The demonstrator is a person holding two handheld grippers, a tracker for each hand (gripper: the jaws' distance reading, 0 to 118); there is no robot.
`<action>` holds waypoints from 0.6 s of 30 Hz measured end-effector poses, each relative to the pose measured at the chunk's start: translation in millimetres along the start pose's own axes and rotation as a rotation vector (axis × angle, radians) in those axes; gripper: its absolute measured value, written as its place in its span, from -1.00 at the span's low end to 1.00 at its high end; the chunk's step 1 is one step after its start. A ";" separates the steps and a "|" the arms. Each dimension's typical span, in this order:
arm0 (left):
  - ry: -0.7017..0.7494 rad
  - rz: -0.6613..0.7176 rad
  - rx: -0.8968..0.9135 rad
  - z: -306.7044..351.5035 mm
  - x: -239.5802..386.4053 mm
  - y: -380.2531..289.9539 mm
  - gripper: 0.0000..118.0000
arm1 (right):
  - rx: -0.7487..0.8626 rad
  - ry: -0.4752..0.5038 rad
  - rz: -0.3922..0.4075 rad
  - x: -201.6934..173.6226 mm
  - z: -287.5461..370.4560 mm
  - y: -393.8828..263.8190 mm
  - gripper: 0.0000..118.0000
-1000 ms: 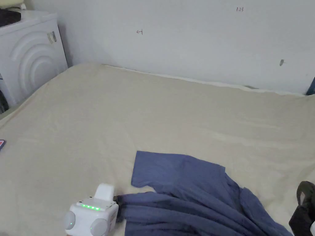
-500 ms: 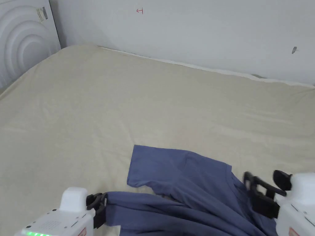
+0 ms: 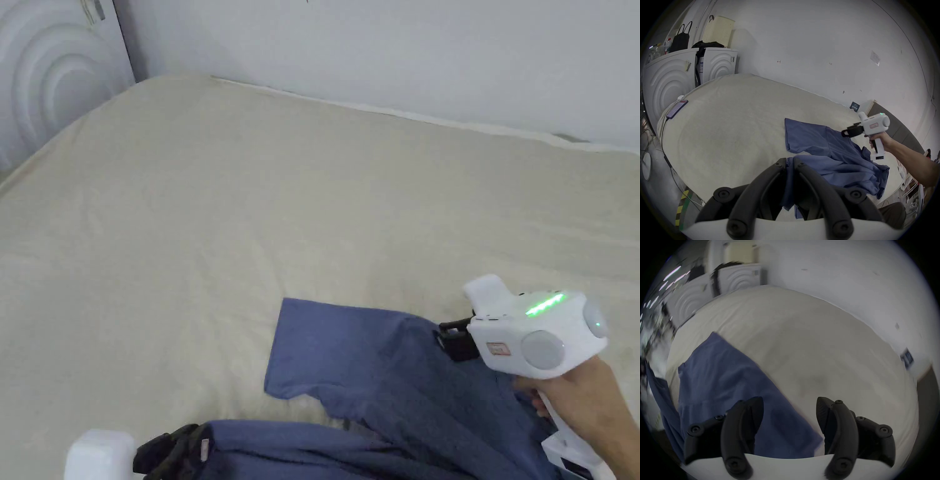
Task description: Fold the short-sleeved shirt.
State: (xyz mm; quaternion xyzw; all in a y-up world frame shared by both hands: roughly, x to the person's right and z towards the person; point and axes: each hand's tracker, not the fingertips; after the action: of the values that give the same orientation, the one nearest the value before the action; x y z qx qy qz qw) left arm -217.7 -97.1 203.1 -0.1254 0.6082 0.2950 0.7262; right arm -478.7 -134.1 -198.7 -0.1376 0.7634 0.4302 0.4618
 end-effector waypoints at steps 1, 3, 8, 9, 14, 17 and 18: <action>-0.003 -0.003 0.003 0.7 0.2 -0.4 -0.85 | -0.003 0.060 0.040 -0.9 -10.4 8.1 0.24; 0.000 -0.022 -0.001 1.8 2.1 0.6 -0.85 | -0.008 0.103 0.045 -5.0 -30.6 21.5 0.25; 0.013 -0.029 -0.006 2.4 1.1 -1.0 -0.85 | -0.073 0.128 -0.040 -3.3 -46.9 16.4 0.15; 0.019 -0.026 -0.009 1.5 0.6 -1.6 -0.85 | -0.051 0.137 -0.030 -4.0 -43.4 13.0 -0.61; 0.034 0.000 -0.020 -0.8 3.5 -1.9 -0.85 | 0.027 0.020 -0.057 -13.6 -6.8 -21.7 -1.00; 0.024 -0.018 0.003 -0.1 5.9 4.3 -0.85 | 0.135 -0.124 -0.084 -9.8 44.0 -34.1 -1.00; 0.018 -0.028 0.010 -0.6 7.2 7.4 -0.85 | 0.165 -0.180 -0.097 -7.4 64.4 -39.4 -1.00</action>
State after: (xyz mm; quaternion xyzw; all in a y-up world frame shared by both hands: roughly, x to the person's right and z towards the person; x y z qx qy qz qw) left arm -221.9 -89.6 197.3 -0.1329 0.6143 0.2809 0.7253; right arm -413.0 -108.4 -226.6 -0.0967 0.7443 0.3537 0.5582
